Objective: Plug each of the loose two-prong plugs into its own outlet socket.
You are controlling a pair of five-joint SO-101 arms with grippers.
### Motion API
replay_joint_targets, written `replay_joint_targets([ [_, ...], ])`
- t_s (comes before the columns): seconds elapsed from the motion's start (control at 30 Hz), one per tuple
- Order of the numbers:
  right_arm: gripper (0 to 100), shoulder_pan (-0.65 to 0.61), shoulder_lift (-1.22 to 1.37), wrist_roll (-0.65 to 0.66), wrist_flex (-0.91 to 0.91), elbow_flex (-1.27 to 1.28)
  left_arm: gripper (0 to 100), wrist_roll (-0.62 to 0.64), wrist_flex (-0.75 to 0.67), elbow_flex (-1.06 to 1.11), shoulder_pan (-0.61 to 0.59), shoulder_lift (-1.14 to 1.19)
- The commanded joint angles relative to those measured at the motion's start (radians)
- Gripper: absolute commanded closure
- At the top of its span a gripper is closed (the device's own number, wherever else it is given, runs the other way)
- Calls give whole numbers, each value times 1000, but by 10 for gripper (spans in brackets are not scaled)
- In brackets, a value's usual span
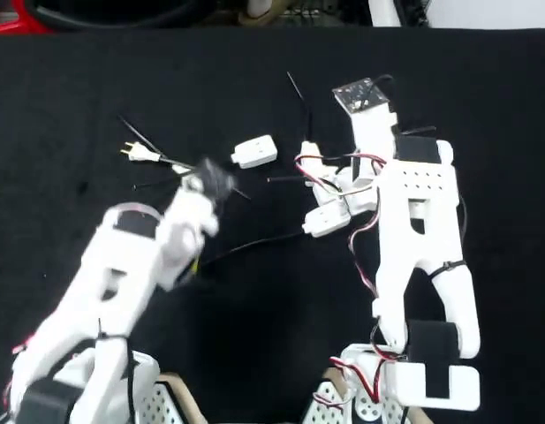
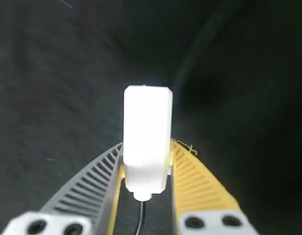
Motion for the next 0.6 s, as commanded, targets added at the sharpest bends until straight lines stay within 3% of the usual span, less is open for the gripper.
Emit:
replay_joint_targets([
  [0.0, 985, -31, -8, -5, 3, -5, 970, -97, -37, 84, -1, -77],
  [0.1, 985, -31, -7, -5, 3, -5, 946, -106, -61, 142, -2, -77],
  [0.3, 985, -31, -4, -5, -5, -4, 723, -74, -104, 177, -79, -86],
  [0.47, 985, -29, -2, -5, -6, 10, 636, -279, -103, 125, -130, -86],
  [0.57, 985, -29, -2, -5, -6, 12, 626, -318, -133, 105, -177, -86],
])
